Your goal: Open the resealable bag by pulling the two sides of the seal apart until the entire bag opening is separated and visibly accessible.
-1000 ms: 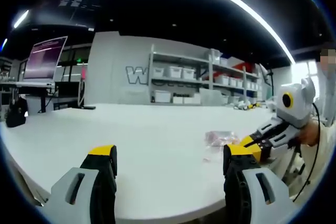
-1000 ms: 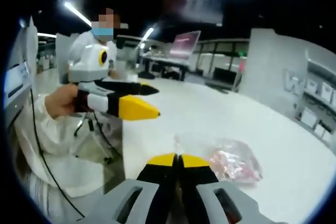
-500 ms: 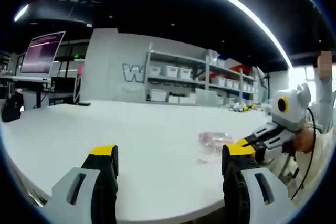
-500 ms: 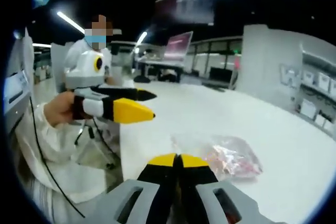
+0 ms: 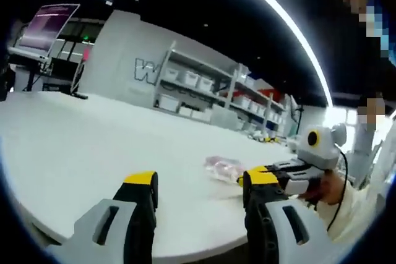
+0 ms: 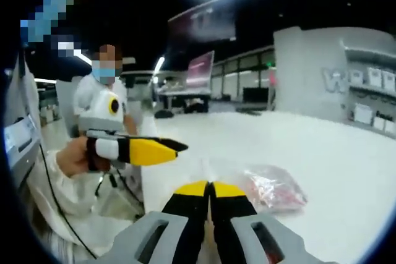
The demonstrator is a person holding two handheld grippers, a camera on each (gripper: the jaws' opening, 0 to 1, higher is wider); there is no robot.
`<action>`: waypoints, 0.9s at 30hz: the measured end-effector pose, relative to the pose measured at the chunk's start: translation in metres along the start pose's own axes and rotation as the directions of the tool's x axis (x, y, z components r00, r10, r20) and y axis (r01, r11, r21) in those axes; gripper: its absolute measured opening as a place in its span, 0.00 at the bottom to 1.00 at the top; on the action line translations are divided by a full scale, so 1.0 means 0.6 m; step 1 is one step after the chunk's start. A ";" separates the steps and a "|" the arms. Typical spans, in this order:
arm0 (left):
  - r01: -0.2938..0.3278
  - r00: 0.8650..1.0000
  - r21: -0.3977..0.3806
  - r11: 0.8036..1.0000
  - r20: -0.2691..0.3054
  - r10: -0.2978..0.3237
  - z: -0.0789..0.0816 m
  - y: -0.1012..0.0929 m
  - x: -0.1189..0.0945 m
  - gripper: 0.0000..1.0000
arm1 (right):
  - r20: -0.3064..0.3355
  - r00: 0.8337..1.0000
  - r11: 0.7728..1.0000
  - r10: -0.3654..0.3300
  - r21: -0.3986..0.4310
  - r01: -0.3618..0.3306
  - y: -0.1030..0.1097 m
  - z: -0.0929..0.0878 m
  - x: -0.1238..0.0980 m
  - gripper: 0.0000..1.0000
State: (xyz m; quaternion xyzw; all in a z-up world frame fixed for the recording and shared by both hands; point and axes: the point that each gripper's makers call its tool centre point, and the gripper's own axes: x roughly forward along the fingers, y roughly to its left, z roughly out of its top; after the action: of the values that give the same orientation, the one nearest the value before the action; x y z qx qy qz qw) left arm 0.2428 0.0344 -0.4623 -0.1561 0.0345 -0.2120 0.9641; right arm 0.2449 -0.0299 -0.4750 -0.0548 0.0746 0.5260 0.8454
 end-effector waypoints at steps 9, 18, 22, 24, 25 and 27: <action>0.068 0.998 -0.043 0.997 0.003 -0.068 -0.010 -0.026 0.014 0.33 | 0.043 0.999 1.000 -0.009 0.000 0.009 -0.002 0.011 -0.004 0.00; 0.090 0.996 0.031 0.995 -0.014 -0.090 -0.020 -0.043 0.024 0.24 | 0.092 0.996 1.000 -0.023 -0.010 0.024 -0.004 0.023 -0.012 0.00; 0.097 0.995 -0.058 0.994 0.000 -0.098 -0.016 -0.041 0.025 0.20 | 0.099 0.995 1.000 -0.016 -0.024 0.019 -0.002 0.025 -0.013 0.00; 0.099 0.995 -0.150 0.984 0.018 -0.097 -0.011 -0.038 0.026 0.23 | 0.102 0.995 0.999 -0.011 -0.030 0.014 -0.001 0.026 -0.014 0.00; 0.107 0.994 -0.168 0.980 0.024 -0.105 -0.008 -0.040 0.027 0.26 | 0.104 0.995 0.999 -0.008 -0.032 0.011 0.000 0.026 -0.014 0.00; 0.147 0.989 -0.255 0.956 0.022 -0.146 -0.010 -0.051 0.029 0.28 | 0.109 0.994 0.999 -0.005 -0.035 0.009 0.000 0.027 -0.015 0.00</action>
State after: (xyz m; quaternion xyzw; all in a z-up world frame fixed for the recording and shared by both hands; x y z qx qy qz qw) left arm 0.2455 -0.0009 -0.4585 -0.2816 0.0486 -0.2765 0.9175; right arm 0.2419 -0.0350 -0.4571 -0.0413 0.0189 0.5265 0.8490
